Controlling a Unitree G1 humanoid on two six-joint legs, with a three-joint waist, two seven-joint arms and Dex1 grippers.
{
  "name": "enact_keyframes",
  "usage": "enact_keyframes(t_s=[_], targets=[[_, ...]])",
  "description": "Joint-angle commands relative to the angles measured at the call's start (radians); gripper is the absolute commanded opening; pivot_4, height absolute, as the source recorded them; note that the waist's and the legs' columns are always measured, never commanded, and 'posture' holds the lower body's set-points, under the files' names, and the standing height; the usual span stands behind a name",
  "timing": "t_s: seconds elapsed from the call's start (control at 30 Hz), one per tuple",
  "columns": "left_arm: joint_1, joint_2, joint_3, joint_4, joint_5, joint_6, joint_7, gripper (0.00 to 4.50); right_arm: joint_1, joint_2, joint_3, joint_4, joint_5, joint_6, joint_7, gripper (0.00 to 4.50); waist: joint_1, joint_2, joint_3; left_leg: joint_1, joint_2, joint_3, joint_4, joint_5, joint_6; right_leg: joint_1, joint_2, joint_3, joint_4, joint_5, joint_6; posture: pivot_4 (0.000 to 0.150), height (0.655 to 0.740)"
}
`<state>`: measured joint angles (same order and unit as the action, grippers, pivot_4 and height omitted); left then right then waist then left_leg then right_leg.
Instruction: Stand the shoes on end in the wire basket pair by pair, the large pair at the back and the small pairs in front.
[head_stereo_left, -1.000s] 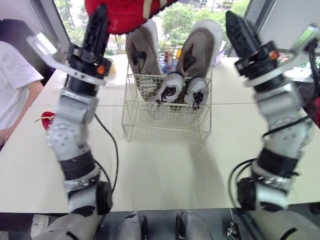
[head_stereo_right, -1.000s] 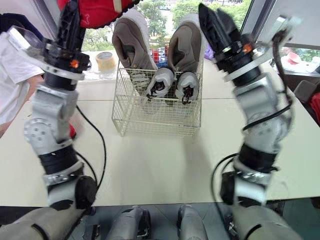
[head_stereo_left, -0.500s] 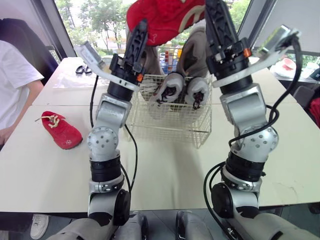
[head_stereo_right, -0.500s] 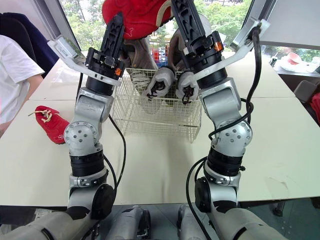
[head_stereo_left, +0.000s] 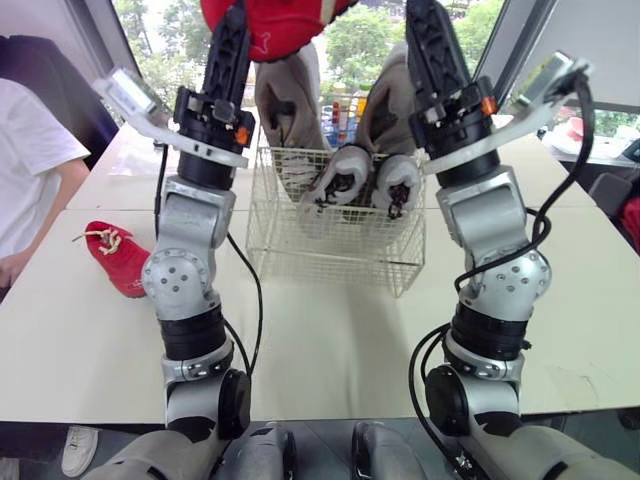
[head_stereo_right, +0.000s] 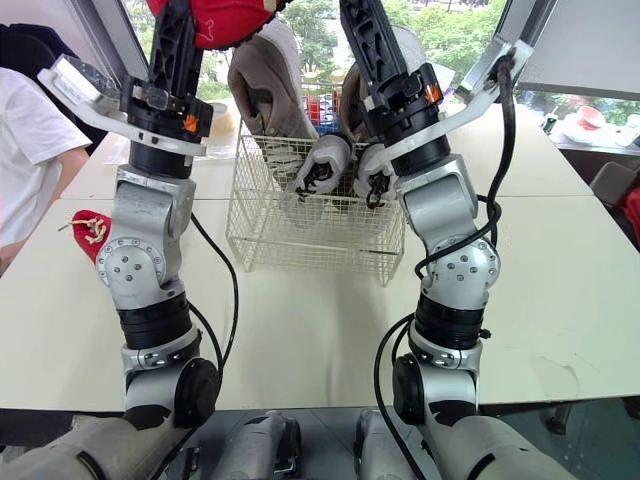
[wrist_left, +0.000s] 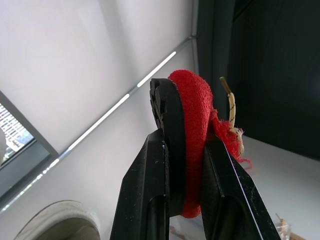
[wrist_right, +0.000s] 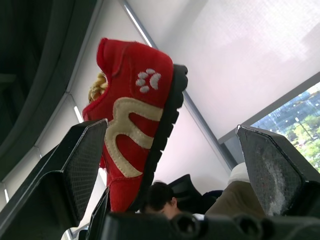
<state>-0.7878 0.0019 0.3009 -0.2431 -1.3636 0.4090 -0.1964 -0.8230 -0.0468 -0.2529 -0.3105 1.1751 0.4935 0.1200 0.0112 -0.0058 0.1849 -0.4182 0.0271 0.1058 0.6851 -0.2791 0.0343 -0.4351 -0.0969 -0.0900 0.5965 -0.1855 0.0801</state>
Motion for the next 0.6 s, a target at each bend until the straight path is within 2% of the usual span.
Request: enact_keyframes(t_s=[0.03,0.5,0.6], targets=[[0.008,-0.019,-0.043,-0.045,-0.003,0.006,-0.012,0.20,-0.020,-0.001,0.004,-0.021,0.022,-0.015,0.003,4.45,0.000,0.000,0.000,0.000,0.000,0.000,0.000,0.000,0.000,0.000,0.000,0.000,0.000,0.000,0.000,0.150,0.7400],[0.105,-0.021,-0.112,-0.036,0.052,0.040,-0.064,0.20,-0.073,0.012,0.004,0.006,0.032,-0.044,0.008,4.45,-0.003,0.000,0.000,-0.001,0.000,0.000,0.000,0.000,0.000,-0.001,0.000,0.000,0.000,0.000,0.000,0.150,0.7400],[0.105,-0.017,-0.112,-0.031,0.057,0.044,-0.065,0.20,-0.071,0.011,0.006,0.003,0.039,-0.041,0.009,3.58,-0.004,0.000,0.000,-0.001,0.000,0.000,0.000,0.000,0.000,-0.001,0.000,0.000,0.000,0.000,0.000,0.150,0.7400]])
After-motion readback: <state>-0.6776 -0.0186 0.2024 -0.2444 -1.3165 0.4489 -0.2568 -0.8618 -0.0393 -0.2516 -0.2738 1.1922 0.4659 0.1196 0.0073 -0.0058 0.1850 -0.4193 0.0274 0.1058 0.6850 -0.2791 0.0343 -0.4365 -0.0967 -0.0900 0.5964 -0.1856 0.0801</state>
